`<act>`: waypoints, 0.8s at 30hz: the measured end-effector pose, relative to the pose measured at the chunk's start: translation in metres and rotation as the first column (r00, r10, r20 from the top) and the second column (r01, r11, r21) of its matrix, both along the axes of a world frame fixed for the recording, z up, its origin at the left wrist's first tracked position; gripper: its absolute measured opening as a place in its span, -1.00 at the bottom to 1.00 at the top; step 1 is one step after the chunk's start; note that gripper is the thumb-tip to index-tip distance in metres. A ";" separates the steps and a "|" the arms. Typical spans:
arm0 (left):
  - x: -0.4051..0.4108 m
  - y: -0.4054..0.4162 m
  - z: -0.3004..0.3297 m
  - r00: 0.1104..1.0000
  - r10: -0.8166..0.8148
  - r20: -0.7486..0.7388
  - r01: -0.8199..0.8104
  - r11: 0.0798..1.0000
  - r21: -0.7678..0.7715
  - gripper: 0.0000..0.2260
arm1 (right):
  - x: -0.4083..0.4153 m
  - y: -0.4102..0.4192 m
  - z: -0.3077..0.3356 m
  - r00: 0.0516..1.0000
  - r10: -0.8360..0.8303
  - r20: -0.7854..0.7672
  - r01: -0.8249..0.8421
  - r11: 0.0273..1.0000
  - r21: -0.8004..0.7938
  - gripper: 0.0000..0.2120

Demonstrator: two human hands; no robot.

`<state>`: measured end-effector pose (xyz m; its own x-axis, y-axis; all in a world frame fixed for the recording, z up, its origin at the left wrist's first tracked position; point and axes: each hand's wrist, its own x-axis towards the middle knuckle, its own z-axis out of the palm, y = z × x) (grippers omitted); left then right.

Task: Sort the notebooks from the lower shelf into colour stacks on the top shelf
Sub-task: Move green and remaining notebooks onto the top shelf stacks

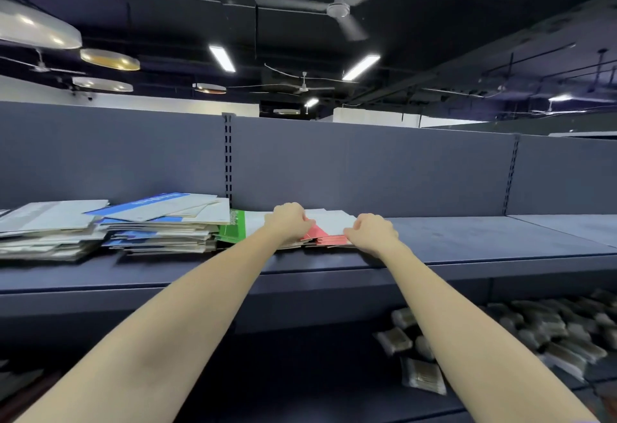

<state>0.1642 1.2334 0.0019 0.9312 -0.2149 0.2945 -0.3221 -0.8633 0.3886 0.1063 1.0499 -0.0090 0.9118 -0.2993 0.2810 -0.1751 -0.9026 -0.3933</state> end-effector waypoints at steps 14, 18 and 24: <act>-0.048 0.051 0.013 0.945 -0.319 0.073 0.312 0.946 0.092 -0.73 | -0.042 0.055 0.006 0.986 -0.035 0.165 0.051 0.994 -0.093 -0.71; -0.064 0.082 0.018 0.943 -0.326 0.072 0.305 0.930 0.205 -0.75 | -0.066 0.083 0.002 0.961 0.096 0.261 -0.121 0.989 0.081 -0.81; -0.101 0.145 0.019 0.931 -0.360 0.061 0.332 0.904 0.270 -0.75 | -0.104 0.144 -0.008 0.957 0.142 0.252 -0.194 0.962 0.193 -0.83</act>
<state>0.0630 1.3781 0.0209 0.7507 -0.5977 0.2814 -0.6456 -0.7541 0.1204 0.0018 1.1943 -0.0170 0.8705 -0.2240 0.4382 0.0918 -0.8009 -0.5917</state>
